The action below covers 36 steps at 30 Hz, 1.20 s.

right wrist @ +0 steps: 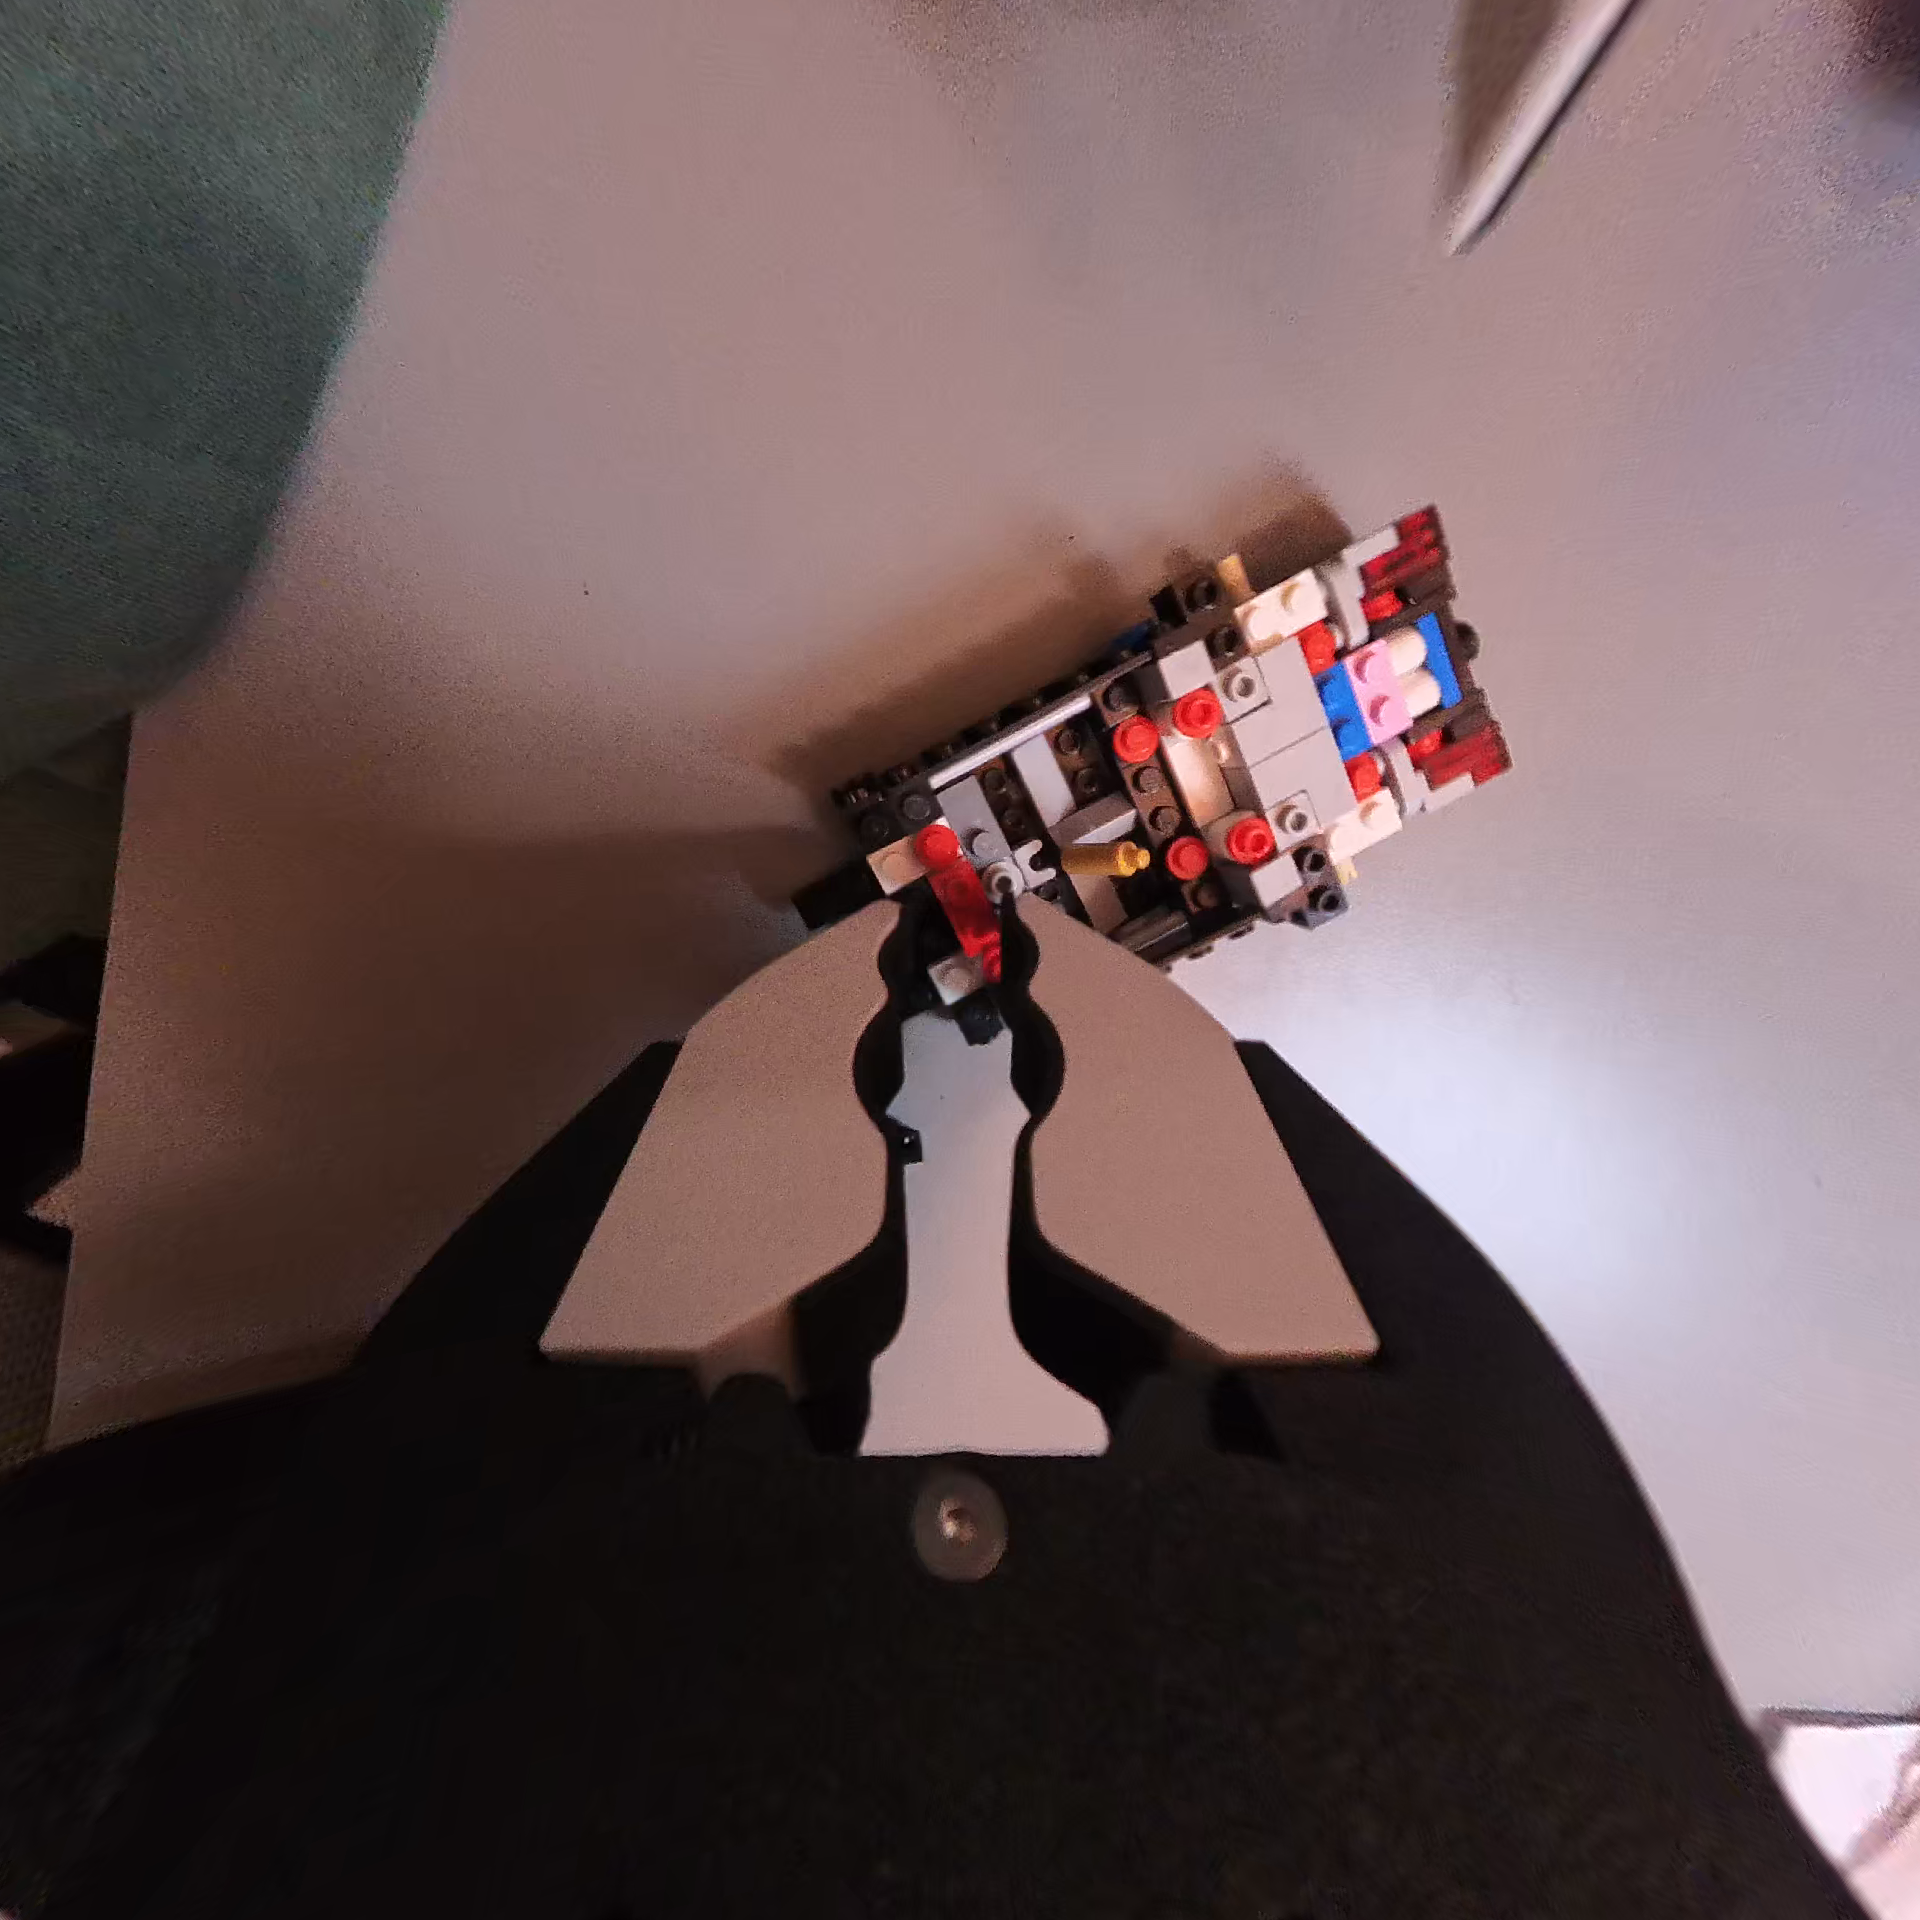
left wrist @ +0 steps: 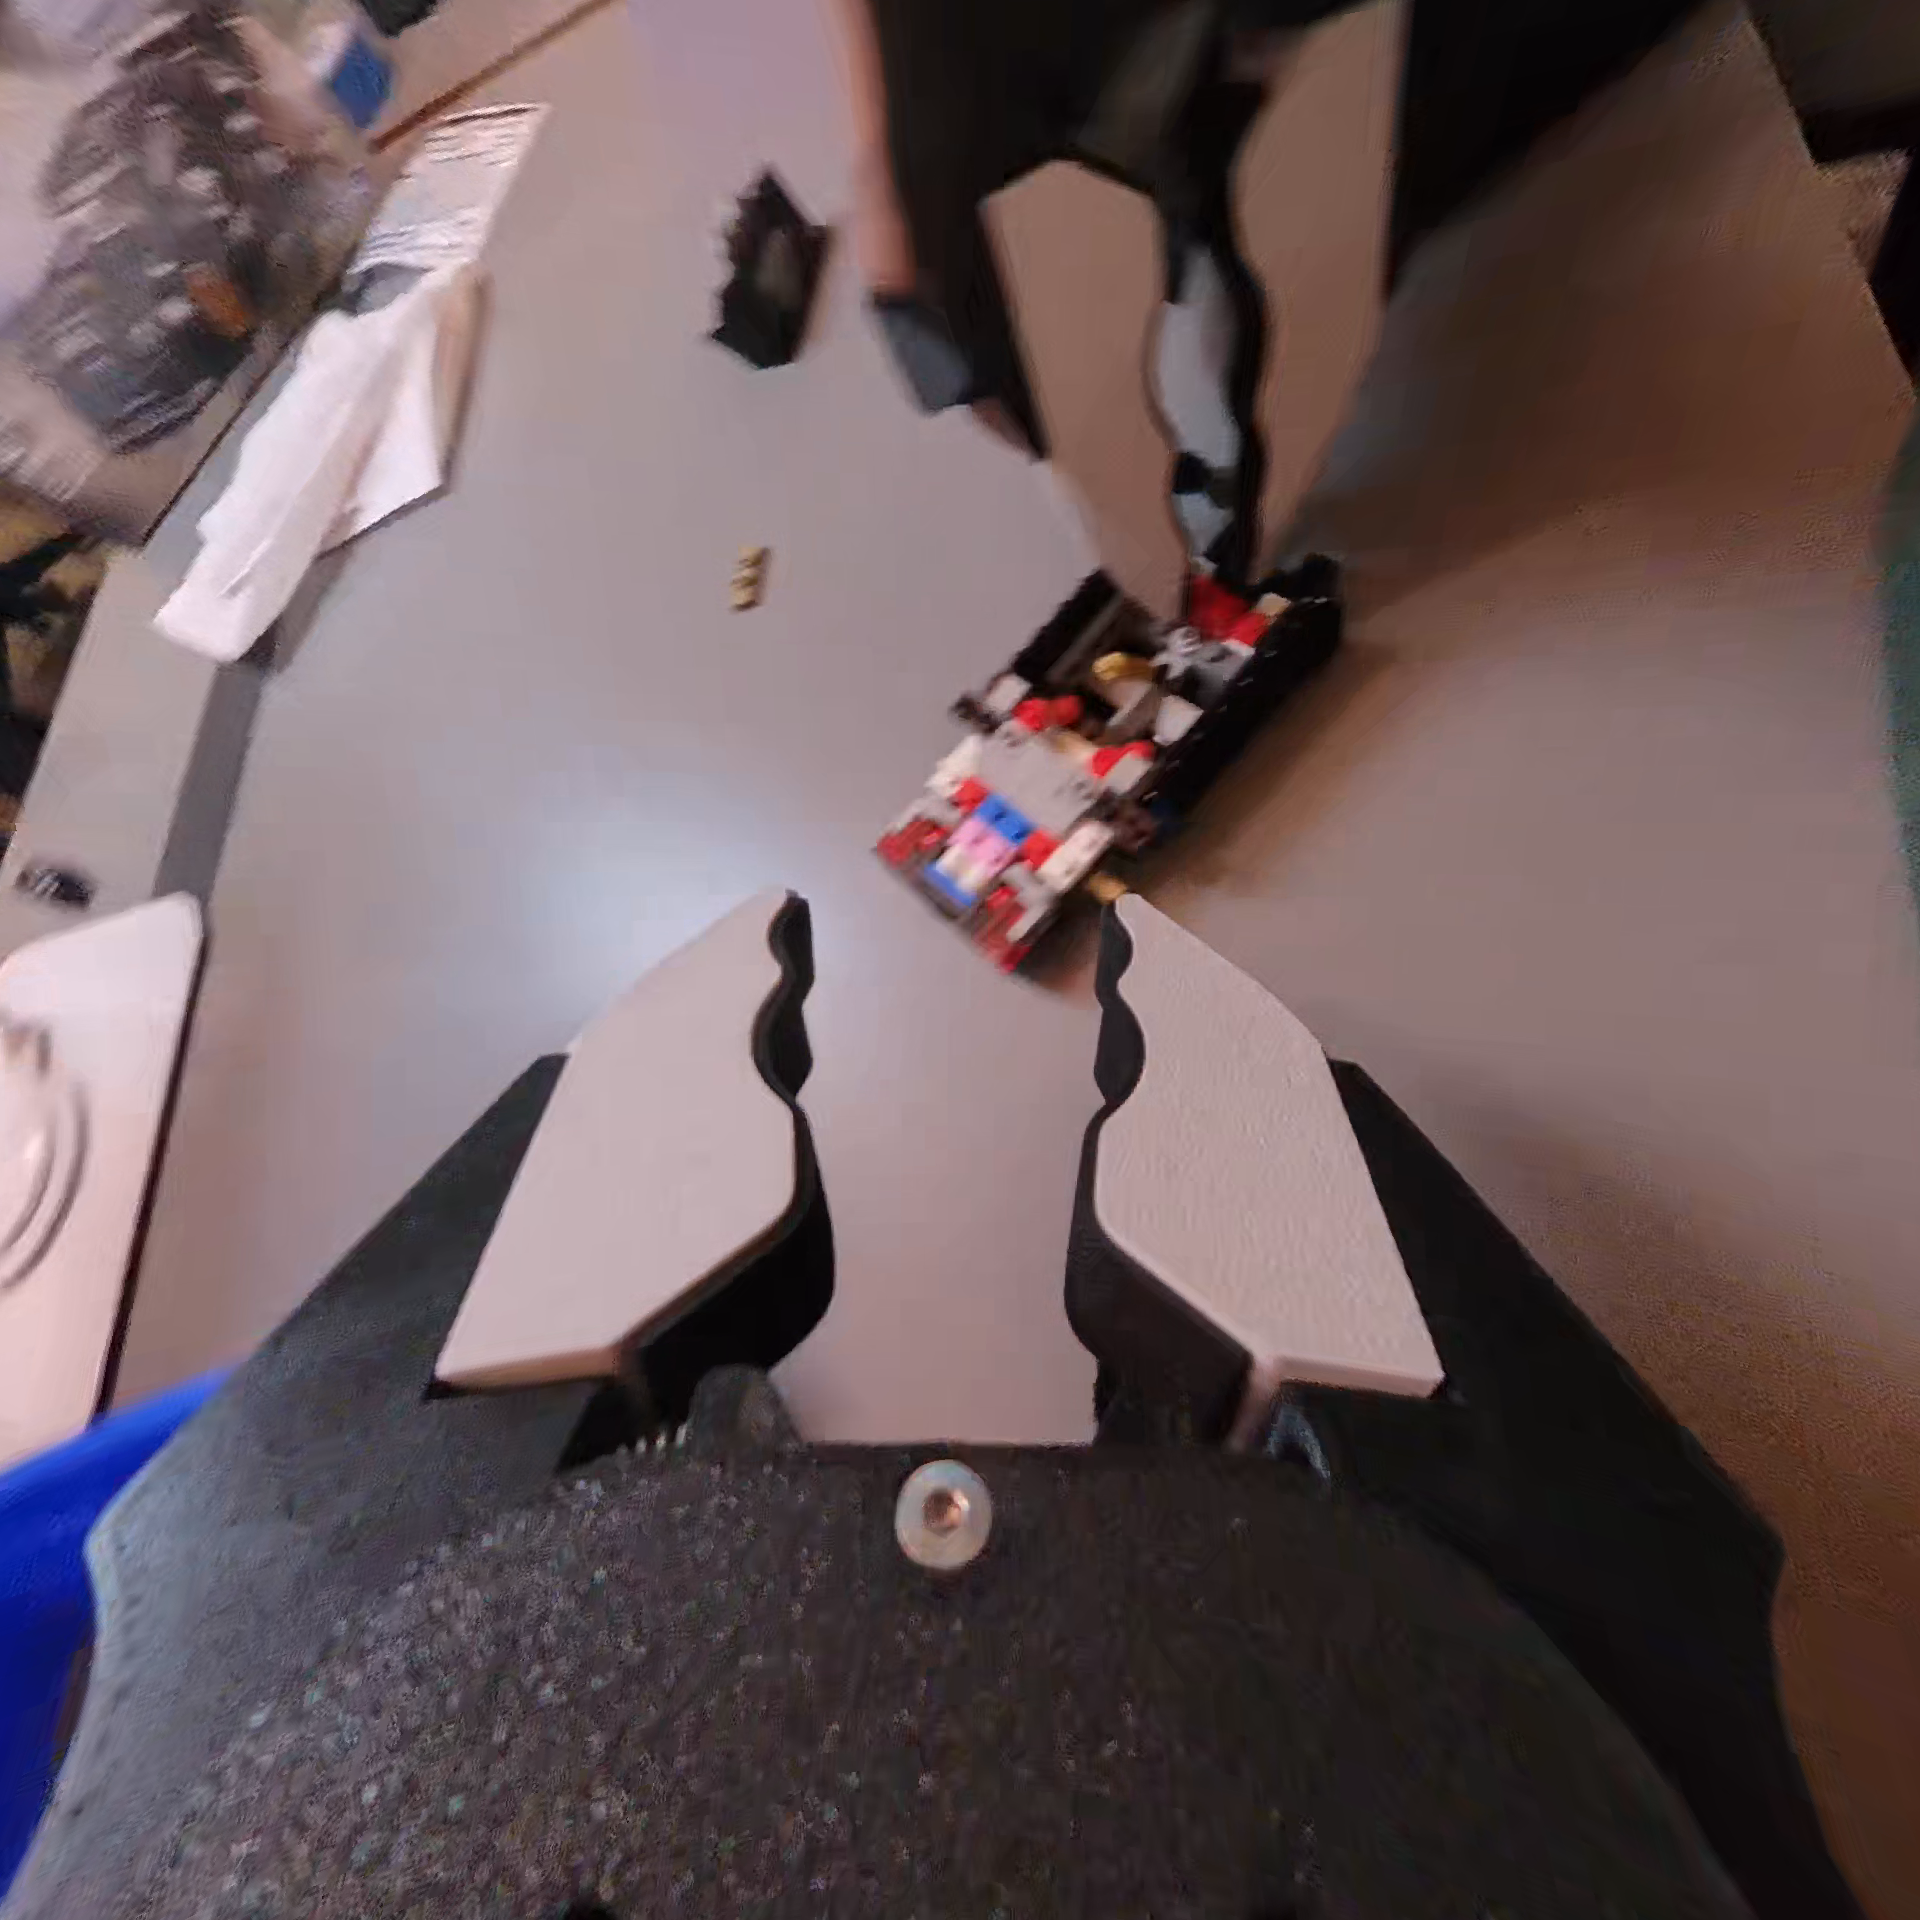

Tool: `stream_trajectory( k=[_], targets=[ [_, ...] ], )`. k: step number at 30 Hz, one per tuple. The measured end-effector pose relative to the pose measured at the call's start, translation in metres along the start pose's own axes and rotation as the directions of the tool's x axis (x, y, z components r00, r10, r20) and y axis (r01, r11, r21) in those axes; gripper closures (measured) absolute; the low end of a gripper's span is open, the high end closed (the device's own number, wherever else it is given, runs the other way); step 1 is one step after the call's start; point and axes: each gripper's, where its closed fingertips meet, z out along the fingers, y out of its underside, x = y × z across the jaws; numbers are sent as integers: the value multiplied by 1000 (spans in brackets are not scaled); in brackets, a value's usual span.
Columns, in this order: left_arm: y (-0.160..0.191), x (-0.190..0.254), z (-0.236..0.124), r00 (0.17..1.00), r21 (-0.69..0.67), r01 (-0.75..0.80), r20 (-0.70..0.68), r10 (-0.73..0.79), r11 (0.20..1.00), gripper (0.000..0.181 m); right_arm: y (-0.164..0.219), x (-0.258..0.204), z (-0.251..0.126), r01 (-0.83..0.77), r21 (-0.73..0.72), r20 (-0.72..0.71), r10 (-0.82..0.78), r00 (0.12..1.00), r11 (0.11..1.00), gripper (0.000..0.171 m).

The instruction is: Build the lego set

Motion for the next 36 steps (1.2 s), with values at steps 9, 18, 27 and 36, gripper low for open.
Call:
stream_trajectory(
  k=[9, 18, 27, 36],
  targets=[
    [-32, 57, 49, 949, 71, -302, -71, 307, 951, 147, -2, 2, 2, 168, -94, -197, -184, 963, 981, 163],
    [-13, 60, 67, 914, -57, -400, -91, 394, 915, 157, -5, 11, -1, 296, -101, -636, -291, 715, 950, 164],
    [-17, 54, 62, 939, -27, -338, -77, 336, 941, 150, -9, 9, -18, 211, 156, -679, -51, 732, 965, 163],
    [-60, 54, 39, 980, 212, -177, -47, 191, 961, 154, -36, 8, -44, -40, 535, -480, 342, 807, 844, 164]
  ],
)
